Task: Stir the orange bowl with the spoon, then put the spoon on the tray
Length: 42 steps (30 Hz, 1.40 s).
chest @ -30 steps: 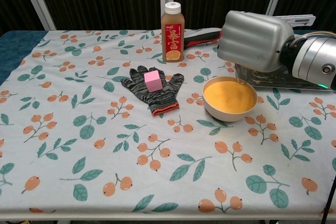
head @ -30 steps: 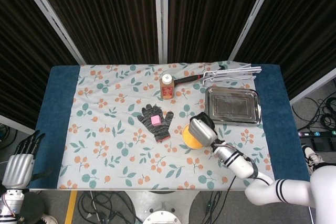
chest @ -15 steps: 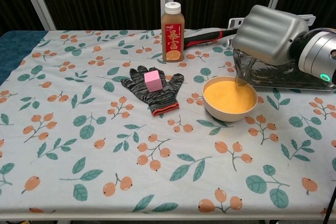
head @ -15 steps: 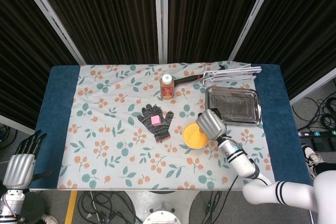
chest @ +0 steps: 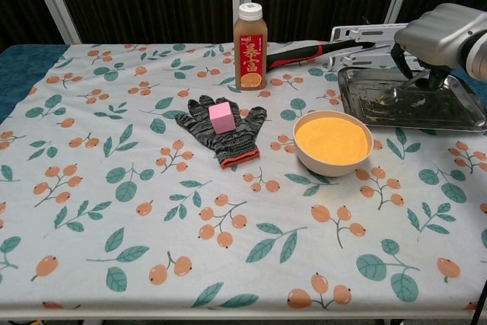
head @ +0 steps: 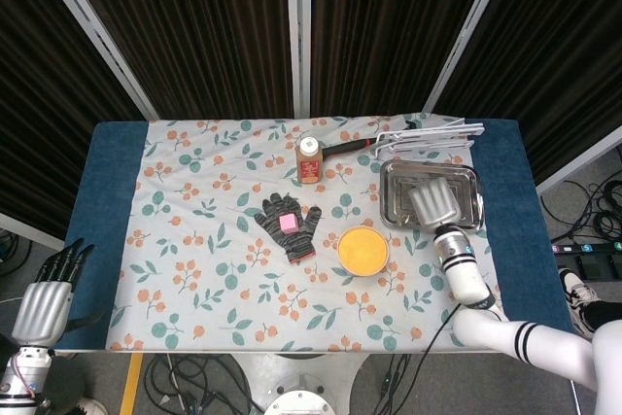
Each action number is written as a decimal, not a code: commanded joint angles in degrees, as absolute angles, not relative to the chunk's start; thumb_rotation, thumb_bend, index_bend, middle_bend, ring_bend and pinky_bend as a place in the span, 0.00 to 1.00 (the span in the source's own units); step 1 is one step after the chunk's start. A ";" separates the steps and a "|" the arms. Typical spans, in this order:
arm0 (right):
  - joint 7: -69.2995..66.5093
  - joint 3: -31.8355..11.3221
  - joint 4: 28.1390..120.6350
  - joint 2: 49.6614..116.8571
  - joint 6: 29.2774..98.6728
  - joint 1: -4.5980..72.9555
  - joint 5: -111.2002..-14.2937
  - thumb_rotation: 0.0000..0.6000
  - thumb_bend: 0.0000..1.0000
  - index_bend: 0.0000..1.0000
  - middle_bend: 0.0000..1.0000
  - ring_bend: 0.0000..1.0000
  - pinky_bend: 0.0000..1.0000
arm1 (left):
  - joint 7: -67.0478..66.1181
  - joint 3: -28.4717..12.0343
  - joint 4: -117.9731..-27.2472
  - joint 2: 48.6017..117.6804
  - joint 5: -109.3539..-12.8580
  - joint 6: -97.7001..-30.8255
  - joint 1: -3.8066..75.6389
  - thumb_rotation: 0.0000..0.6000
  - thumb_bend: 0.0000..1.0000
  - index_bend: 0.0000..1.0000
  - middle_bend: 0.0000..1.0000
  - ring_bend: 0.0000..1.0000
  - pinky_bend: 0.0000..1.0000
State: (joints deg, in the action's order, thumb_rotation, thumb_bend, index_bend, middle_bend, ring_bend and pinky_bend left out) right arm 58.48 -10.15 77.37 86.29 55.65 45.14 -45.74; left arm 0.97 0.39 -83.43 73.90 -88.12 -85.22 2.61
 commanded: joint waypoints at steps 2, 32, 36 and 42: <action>55.36 -11.02 70.19 89.33 52.84 45.85 -41.96 1.00 0.42 0.70 0.98 0.95 1.00 | 0.72 0.46 -83.70 73.84 -87.99 -85.10 2.61 1.00 0.04 0.10 0.10 0.10 0.13; 20.77 -4.22 92.52 67.32 71.39 26.58 -65.82 1.00 0.24 0.32 0.55 0.48 0.68 | 1.48 -0.20 -83.17 73.58 -87.26 -85.15 2.91 1.00 0.04 0.10 0.10 0.10 0.13; 10.96 0.23 92.90 63.80 77.56 20.25 -75.25 1.00 0.25 0.20 0.29 0.14 0.27 | 1.25 -0.52 -83.51 73.51 -87.22 -85.15 3.19 1.00 0.04 0.10 0.10 0.10 0.13; -0.01 4.46 88.21 64.57 88.12 12.17 -85.54 1.00 0.25 0.03 0.08 0.00 0.06 | 0.47 -0.80 -84.35 73.13 -87.45 -85.31 3.54 1.00 0.04 0.10 0.10 0.10 0.13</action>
